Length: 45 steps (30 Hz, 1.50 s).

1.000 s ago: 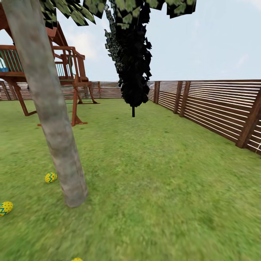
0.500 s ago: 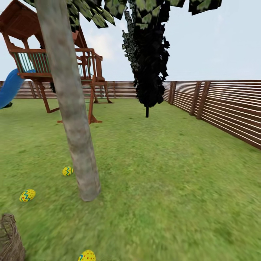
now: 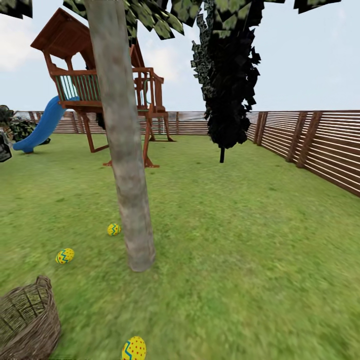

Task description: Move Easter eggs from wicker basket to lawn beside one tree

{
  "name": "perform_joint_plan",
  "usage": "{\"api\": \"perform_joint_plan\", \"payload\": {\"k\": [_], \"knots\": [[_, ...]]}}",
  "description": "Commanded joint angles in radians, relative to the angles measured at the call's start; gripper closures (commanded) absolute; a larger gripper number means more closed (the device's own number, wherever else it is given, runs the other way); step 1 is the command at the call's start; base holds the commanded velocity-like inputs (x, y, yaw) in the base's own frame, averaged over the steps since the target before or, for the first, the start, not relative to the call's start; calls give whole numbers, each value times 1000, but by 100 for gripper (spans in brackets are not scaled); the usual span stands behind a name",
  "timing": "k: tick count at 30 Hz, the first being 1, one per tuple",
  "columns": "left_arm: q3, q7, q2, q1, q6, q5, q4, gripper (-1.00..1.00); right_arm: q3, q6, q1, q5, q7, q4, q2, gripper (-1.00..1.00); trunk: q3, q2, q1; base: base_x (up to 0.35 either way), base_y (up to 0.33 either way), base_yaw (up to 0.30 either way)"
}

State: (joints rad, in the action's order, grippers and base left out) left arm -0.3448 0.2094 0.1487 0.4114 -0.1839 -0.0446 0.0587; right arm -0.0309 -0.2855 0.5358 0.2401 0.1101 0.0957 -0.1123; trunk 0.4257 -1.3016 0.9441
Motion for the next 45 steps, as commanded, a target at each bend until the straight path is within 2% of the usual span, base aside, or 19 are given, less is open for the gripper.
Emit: {"api": "perform_joint_plan", "payload": {"k": [1, 5, 20, 45], "knots": [[-8, 1, -1, 1, -2, -5, 2, -100, -3, -1, 1, 7, 6, 1, 0, -100, -2, 7, -4, 0, 0, 57], [-8, -4, -11, 0, -3, -5, 2, -100, -3, 1, 1, 7, 7, 1, 0, -100, -14, 35, -19, 0, 0, 21], [-8, -5, -19, 0, -3, -5, 3, -100, -3, 2, 1, 8, 8, 2, 3, -100, -40, 140, -77, -8, 0, 1], [-8, -5, -31, -14, 1, -5, 1, -100, -3, 2, 1, 8, 7, 2, 16, -100, -77, 315, -173, -325, 0, -3]]}}
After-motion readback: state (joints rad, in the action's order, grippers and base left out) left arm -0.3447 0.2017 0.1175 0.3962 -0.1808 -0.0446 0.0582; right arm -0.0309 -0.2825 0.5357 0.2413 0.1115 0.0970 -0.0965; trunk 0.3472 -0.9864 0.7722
